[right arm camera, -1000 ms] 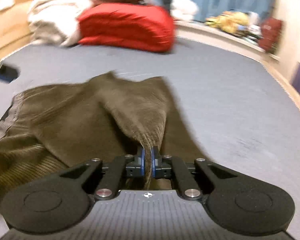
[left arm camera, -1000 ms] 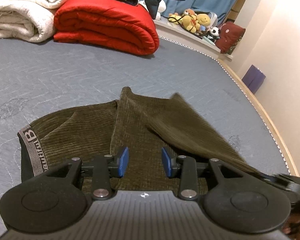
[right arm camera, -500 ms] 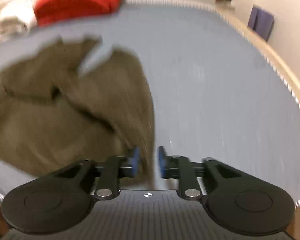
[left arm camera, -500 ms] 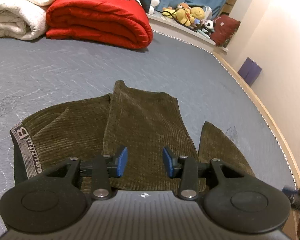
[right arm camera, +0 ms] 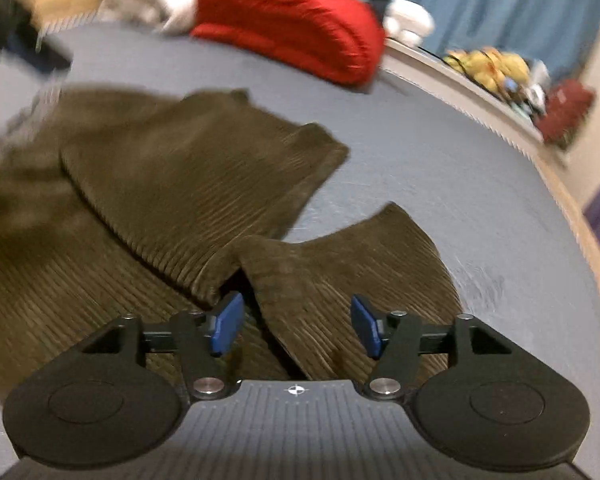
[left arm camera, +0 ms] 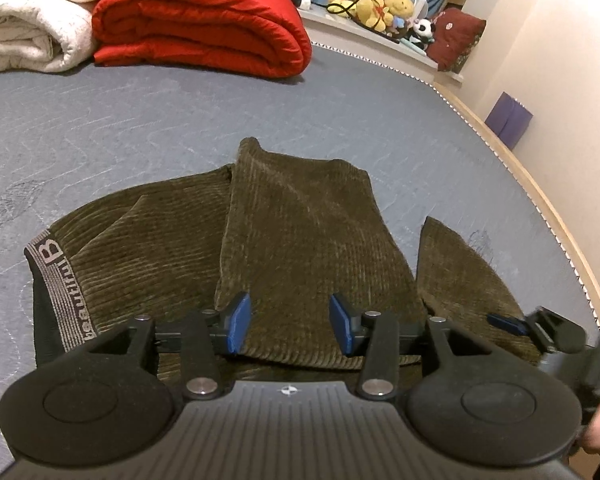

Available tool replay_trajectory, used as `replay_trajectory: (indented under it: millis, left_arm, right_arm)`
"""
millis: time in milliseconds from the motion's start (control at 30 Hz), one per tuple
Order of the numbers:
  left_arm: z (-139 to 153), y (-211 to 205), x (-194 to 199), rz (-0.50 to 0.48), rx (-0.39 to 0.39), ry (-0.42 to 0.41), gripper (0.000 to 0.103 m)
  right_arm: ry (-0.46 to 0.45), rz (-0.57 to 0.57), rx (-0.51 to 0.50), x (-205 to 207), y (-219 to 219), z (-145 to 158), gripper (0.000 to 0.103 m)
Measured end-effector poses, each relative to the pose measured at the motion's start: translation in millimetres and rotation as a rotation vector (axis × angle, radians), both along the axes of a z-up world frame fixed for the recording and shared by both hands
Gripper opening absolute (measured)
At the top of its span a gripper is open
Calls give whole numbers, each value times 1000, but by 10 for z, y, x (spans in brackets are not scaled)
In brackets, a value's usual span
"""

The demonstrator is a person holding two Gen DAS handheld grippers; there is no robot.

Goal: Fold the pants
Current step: 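Grasp the pant leg hem with the right gripper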

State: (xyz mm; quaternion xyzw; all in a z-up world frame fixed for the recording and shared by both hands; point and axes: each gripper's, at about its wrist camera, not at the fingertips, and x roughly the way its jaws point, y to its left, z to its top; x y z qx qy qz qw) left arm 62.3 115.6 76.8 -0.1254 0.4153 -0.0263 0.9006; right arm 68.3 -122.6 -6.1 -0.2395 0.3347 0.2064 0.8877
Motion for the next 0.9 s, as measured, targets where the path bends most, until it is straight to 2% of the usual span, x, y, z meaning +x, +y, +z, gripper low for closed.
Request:
replay_trajectory:
  millis: [100, 367, 433, 467, 500, 533, 567, 667, 900]
  left_arm:
    - [-17, 36, -1, 2, 8, 3, 49]
    - [-89, 59, 12, -4, 51, 18, 49]
    - [-99, 74, 3, -5, 60, 18, 49]
    - [-102, 86, 3, -4, 65, 18, 49]
    - [-106, 96, 2, -2, 69, 18, 49]
    - [-110, 103, 1, 1, 71, 18, 49]
    - [-113, 112, 3, 5, 72, 18, 49]
    - [-109, 121, 18, 14, 73, 18, 49]
    - [-119, -13, 63, -9, 86, 20, 49]
  right_arm:
    - [-15, 26, -100, 22, 191, -167, 66]
    - [-62, 67, -207, 60, 322, -405, 64]
    - [-76, 82, -217, 62, 317, -413, 62]
    - [-79, 84, -217, 28, 311, -411, 55]
    - [-82, 85, -212, 17, 296, -408, 44]
    - [-81, 83, -206, -4, 277, -404, 38]
    - [-75, 78, -194, 6, 251, -394, 24]
    - [-39, 69, -120, 48, 151, -322, 11]
    - [-69, -7, 29, 28, -150, 39, 10]
